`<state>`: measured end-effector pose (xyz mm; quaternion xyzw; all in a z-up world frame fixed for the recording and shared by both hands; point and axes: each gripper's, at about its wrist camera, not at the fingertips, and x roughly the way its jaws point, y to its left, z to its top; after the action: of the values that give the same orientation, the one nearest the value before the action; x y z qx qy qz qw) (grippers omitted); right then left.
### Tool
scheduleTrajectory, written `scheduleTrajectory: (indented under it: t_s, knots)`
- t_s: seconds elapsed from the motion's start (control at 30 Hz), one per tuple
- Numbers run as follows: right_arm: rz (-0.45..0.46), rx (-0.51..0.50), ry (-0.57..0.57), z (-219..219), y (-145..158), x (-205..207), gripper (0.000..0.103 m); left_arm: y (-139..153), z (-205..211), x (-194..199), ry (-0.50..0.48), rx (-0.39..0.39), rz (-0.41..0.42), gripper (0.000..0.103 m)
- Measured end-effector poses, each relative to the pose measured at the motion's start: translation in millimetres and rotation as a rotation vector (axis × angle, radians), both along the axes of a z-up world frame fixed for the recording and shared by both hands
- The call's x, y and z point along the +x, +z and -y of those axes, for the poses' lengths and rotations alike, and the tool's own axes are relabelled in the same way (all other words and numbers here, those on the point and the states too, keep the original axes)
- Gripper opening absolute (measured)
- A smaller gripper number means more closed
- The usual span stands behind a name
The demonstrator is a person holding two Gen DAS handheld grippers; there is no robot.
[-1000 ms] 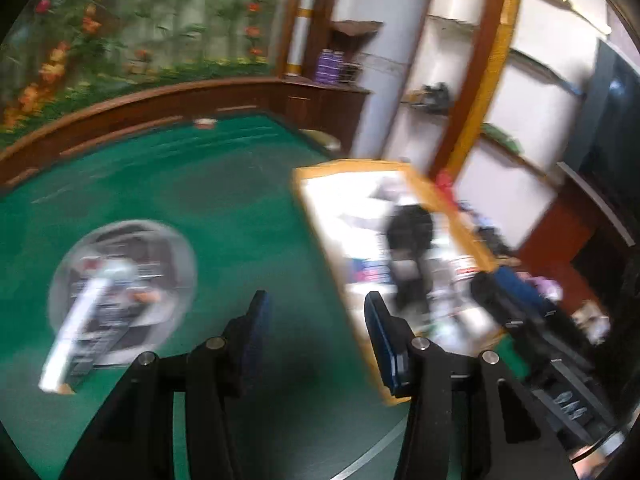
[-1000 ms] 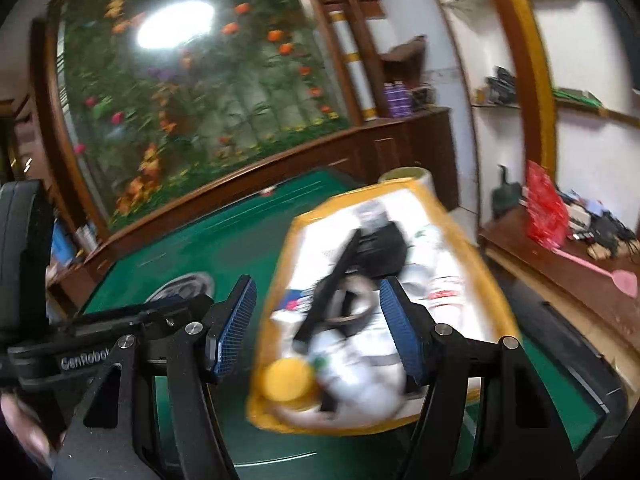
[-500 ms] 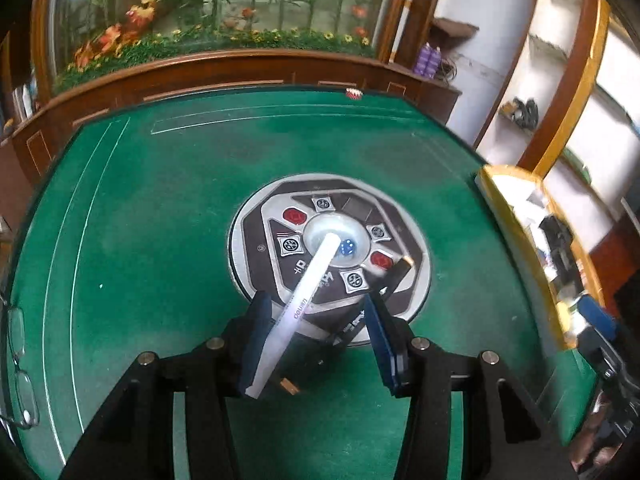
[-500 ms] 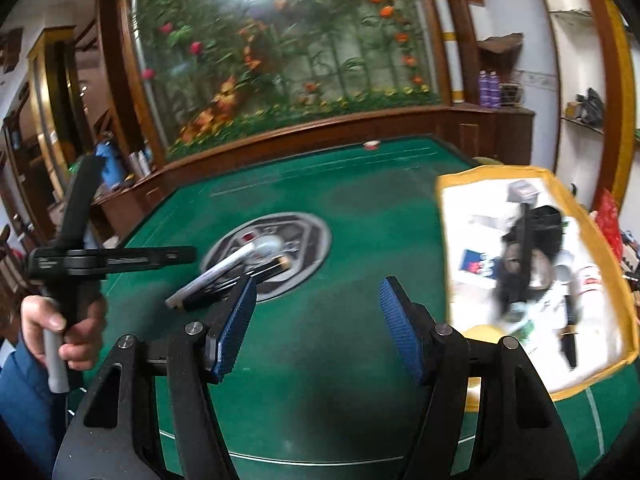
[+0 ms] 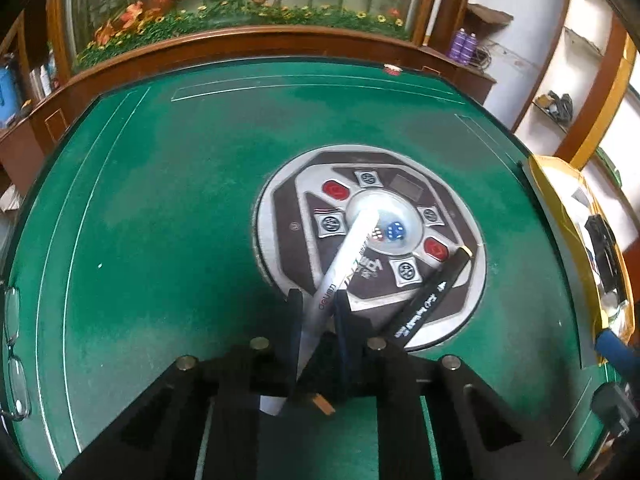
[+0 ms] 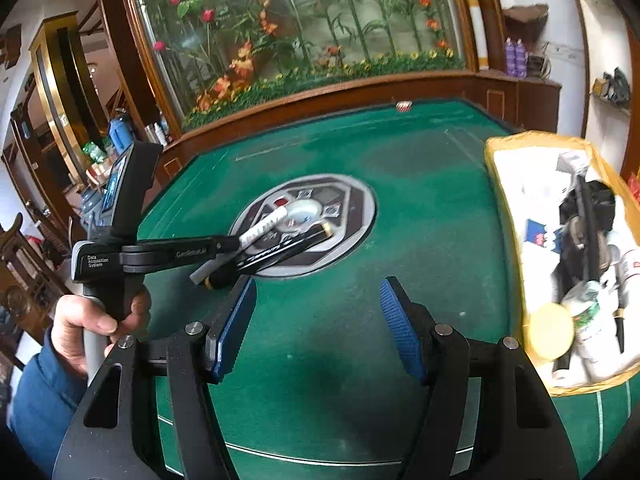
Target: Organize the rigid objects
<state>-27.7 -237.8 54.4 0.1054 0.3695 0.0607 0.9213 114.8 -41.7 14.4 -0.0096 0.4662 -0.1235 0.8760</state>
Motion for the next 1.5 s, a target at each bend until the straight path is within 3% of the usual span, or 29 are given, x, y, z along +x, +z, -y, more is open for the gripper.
scheduleTrajectory:
  t_s: [0.37, 0.8, 0.9, 0.97, 1.13, 1.33, 1.5]
  knots:
    - [-0.225, 0.154, 0.02, -18, -21, 67, 0.065, 0, -18, -8, 0.028, 0.031, -0.009, 0.012]
    - [-0.355, -0.038, -0.041, -66, -54, 141, 0.065, 1, -20, -6, 0.024, 0.028, -0.013, 0.013]
    - [-0.343, -0.115, 0.009, -67, -56, 145, 0.054, 1, -18, -6, 0.022, 0.032, -0.011, 0.013]
    - [-0.341, -0.125, 0.046, -60, -56, 143, 0.033, 1, -17, -6, 0.019, 0.039, -0.007, 0.013]
    - [-0.331, -0.097, 0.095, -30, -56, 128, 0.015, 0, -9, -10, 0.02, 0.08, 0.023, 0.012]
    - [-0.275, 0.047, 0.111, -10, -59, 112, 0.015, 2, 2, -16, -0.006, 0.078, 0.059, 0.011]
    - [-0.227, 0.073, 0.122, -8, -51, 105, 0.015, 4, 7, -19, -0.016, 0.06, 0.063, 0.011]
